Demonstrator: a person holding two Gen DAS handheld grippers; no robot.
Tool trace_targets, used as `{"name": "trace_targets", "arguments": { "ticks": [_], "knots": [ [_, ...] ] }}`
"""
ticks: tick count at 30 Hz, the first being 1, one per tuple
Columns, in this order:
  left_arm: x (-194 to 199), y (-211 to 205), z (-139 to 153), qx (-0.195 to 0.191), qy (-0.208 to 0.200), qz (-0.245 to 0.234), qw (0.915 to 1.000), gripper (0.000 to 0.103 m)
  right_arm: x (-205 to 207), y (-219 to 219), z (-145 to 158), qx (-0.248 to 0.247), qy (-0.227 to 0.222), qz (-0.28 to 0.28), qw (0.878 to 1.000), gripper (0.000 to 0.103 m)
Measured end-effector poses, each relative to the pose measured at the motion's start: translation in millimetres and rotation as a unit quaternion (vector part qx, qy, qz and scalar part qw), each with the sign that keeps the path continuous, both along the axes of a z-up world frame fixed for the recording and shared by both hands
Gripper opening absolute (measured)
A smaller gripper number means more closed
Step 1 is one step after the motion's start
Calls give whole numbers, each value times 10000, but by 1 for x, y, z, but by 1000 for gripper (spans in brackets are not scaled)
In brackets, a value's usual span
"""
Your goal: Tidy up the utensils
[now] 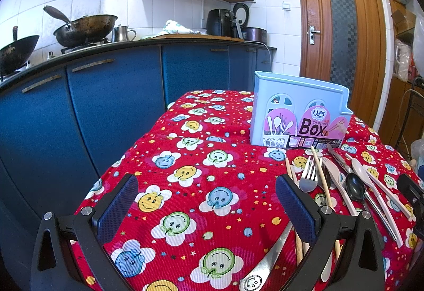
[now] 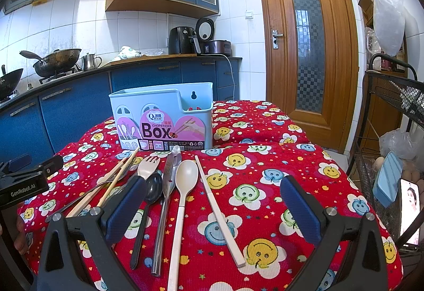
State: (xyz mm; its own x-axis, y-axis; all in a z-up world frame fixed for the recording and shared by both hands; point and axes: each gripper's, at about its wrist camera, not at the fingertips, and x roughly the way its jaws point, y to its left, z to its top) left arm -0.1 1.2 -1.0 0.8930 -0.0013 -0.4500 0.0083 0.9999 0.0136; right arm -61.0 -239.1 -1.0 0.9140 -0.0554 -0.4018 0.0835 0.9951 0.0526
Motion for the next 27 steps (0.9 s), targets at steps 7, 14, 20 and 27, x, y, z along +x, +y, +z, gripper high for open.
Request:
{"name": "trace_targets", "arguments": {
  "ticks": [7, 14, 20, 27],
  "knots": [
    [0, 0, 0, -3, -2, 0, 10000, 103, 0, 0, 0, 3, -2, 0, 10000, 103],
    [0, 0, 0, -3, 0, -1, 10000, 103, 0, 0, 0, 7, 4, 0, 10000, 103],
    [1, 0, 1, 7, 32, -22, 10000, 103, -1, 0, 0, 10, 8, 0, 10000, 103],
    [8, 2, 1, -54, 207, -110, 9997, 103, 5, -4, 3, 65, 323, 173, 9993, 103]
  ]
}}
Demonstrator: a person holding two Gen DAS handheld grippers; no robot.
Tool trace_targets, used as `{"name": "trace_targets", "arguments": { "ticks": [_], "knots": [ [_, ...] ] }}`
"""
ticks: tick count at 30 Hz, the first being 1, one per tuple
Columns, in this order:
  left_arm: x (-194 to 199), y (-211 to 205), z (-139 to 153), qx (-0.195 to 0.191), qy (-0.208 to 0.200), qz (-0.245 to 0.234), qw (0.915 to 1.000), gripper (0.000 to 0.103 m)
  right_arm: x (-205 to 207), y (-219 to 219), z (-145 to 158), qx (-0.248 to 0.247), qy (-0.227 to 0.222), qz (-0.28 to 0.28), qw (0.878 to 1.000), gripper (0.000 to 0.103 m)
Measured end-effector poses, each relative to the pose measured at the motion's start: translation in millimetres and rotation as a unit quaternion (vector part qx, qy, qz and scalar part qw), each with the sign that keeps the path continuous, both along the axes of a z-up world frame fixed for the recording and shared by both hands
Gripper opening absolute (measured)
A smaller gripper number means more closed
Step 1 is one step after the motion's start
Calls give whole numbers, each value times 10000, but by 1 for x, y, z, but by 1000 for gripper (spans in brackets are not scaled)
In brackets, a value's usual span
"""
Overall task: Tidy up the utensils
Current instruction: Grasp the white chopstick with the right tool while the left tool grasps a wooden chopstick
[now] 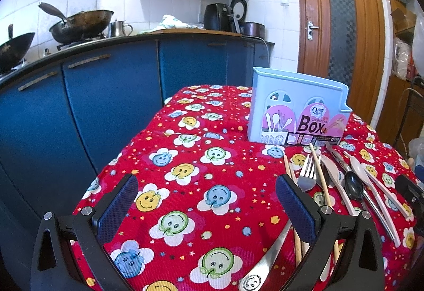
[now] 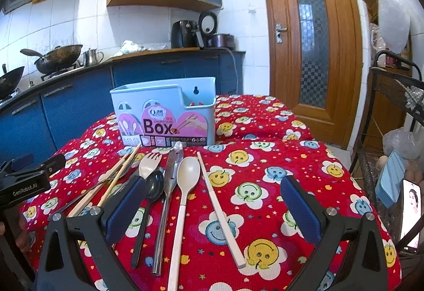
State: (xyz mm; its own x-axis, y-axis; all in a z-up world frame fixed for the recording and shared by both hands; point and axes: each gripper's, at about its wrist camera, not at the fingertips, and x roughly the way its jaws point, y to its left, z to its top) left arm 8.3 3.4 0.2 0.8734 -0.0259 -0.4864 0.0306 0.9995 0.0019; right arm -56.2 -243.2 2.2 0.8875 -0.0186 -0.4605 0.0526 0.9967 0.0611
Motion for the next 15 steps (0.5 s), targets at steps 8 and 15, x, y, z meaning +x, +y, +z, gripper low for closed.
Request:
{"name": "trace_targets", "arguments": {
  "ticks": [8, 15],
  "knots": [
    [2, -9, 14, 185, 278, -387, 9987, 103, 9, -6, 19, -213, 495, 256, 9982, 103],
    [11, -13, 14, 201, 686, -592, 9957, 103, 23, -16, 23, -222, 992, 394, 9940, 102]
  ]
}}
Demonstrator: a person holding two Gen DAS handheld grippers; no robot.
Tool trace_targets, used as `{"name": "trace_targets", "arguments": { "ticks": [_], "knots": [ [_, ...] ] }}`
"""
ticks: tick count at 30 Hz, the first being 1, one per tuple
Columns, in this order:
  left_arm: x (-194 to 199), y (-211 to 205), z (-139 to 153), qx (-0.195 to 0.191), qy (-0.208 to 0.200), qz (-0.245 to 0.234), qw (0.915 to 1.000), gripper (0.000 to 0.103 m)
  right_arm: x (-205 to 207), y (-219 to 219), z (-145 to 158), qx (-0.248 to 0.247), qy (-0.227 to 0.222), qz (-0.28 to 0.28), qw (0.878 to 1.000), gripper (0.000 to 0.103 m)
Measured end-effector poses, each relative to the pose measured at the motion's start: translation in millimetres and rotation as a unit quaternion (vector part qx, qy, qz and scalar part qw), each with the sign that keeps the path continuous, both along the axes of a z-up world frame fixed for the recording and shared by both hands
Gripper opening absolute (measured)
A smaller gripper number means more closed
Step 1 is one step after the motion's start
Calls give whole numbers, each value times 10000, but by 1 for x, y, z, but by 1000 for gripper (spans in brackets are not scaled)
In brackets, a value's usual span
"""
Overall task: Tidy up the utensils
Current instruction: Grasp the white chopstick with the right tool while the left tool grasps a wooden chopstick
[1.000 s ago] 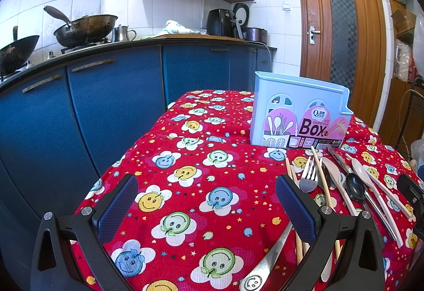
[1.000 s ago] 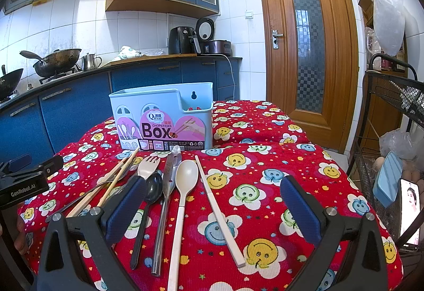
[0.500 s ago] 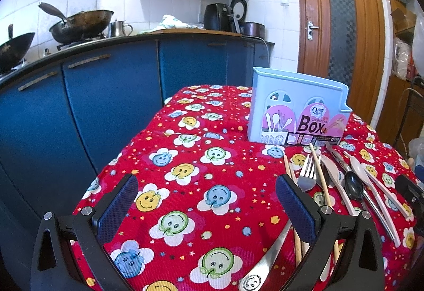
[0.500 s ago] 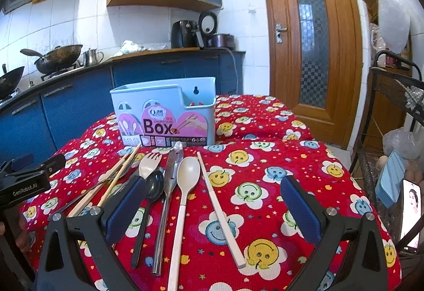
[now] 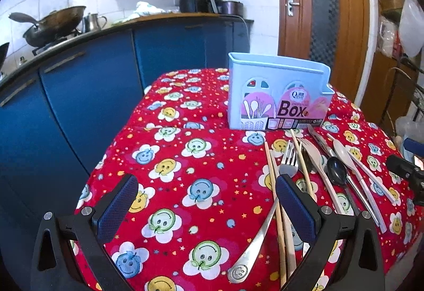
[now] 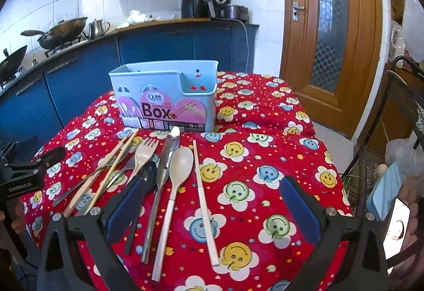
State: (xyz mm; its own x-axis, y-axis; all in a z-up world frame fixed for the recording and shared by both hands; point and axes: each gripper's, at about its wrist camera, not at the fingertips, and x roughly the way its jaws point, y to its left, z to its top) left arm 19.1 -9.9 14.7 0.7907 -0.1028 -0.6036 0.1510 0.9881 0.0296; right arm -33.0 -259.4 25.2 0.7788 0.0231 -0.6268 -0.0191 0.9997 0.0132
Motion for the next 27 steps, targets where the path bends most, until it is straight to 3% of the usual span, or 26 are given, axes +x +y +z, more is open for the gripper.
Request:
{"name": "trace_targets", "arguments": {
  "ticks": [13, 17, 23, 27],
  "knots": [
    [21, -16, -6, 521, 554, -357, 9965, 103, 29, -4, -8, -184, 818, 357, 9958, 76],
    [31, -20, -11, 503, 881, -509, 9935, 102, 40, -8, -10, -127, 1128, 420, 9927, 67],
    [38, -25, -14, 597, 1222, -796, 9875, 94, 52, -12, -14, -48, 1543, 618, 9861, 56],
    [41, -27, -16, 673, 1379, -1001, 9831, 79, 55, -10, -16, 83, 1766, 795, 9810, 56]
  ]
}}
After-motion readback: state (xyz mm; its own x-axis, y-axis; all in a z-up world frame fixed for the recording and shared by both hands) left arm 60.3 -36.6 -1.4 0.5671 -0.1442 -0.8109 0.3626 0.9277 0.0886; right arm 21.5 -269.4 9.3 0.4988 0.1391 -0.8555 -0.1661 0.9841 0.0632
